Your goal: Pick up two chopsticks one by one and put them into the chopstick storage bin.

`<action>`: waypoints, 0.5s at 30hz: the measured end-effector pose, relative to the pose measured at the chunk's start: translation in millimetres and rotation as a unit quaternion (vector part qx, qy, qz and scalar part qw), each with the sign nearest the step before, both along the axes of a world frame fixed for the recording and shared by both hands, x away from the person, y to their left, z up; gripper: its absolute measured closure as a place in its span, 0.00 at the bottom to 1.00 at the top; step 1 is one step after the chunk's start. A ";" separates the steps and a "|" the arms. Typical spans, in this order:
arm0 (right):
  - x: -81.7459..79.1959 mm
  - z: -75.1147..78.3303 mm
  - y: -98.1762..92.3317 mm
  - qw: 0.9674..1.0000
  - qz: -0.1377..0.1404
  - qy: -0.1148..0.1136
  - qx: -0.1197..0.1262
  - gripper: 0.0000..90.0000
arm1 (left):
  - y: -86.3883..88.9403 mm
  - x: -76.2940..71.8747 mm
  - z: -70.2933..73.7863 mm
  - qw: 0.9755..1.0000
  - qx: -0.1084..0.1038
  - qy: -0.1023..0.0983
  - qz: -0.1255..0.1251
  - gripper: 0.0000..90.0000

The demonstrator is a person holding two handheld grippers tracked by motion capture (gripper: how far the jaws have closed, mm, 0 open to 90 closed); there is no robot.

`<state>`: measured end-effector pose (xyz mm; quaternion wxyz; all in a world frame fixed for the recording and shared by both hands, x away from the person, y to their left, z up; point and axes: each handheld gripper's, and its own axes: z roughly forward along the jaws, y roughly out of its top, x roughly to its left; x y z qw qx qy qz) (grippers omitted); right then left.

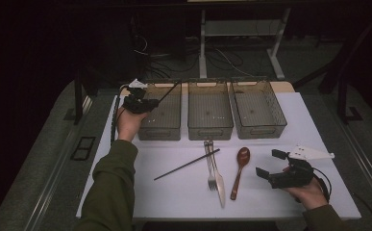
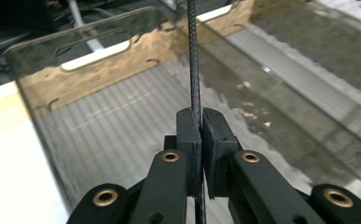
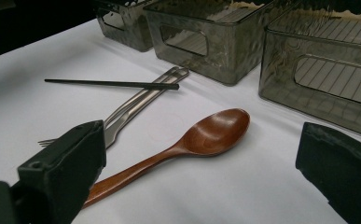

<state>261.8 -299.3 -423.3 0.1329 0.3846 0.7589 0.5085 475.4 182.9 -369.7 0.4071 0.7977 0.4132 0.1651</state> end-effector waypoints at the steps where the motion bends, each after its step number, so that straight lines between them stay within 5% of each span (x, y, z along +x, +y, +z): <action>1: -0.1 0.1 -0.1 1.000 0.000 0.000 0.000 0.01 | 0.7 1.0 -1.2 1.000 0.000 0.003 0.003 0.95; 15: -0.3 0.3 -0.4 1.000 -0.001 0.001 0.002 0.01 | -3.3 8.9 -14.7 0.999 0.014 0.034 0.030 0.94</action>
